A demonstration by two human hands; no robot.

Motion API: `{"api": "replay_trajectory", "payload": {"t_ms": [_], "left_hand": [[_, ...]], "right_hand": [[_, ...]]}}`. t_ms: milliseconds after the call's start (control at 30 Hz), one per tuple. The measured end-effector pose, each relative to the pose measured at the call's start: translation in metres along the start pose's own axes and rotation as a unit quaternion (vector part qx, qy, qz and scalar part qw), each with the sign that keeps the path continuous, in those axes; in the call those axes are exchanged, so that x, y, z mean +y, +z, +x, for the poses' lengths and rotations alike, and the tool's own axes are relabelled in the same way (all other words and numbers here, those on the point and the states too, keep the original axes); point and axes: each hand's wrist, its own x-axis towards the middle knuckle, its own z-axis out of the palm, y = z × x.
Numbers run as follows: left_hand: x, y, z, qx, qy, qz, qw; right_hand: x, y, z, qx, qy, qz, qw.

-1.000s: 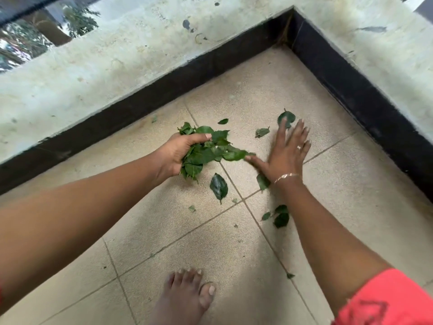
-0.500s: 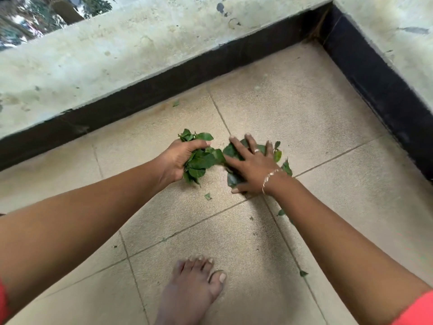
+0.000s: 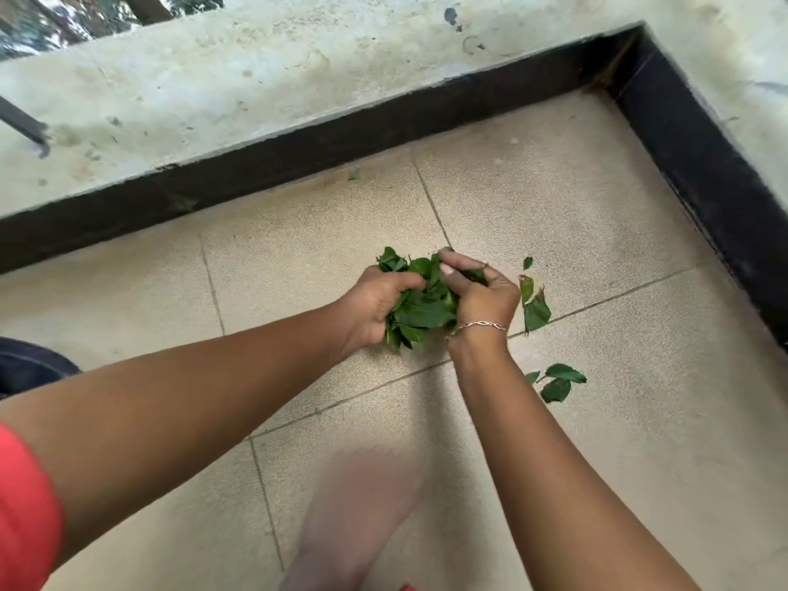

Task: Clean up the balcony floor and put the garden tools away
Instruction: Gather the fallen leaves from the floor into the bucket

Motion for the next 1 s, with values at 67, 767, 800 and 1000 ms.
{"api": "replay_trajectory", "payload": {"t_ms": [67,767,800,1000], "left_hand": [[0.001,-0.004,0.0,-0.061,0.019,-0.004,0.998],[-0.001,0.008,0.005,0.029,-0.004,-0.019,0.999],[0.0,0.006,0.005,0.036,0.001,-0.007,0.999],[-0.002,0.007,0.009,-0.071,-0.015,0.006,0.997]], "right_hand": [[0.005,0.009,-0.01,0.009,-0.027,-0.015,0.999],[-0.009,-0.056,0.007,-0.247,-0.164,-0.411,0.862],[-0.015,-0.067,0.019,-0.181,-0.184,-0.439,0.86],[0.01,-0.095,0.046,-0.107,-0.178,-0.683,0.701]]}}
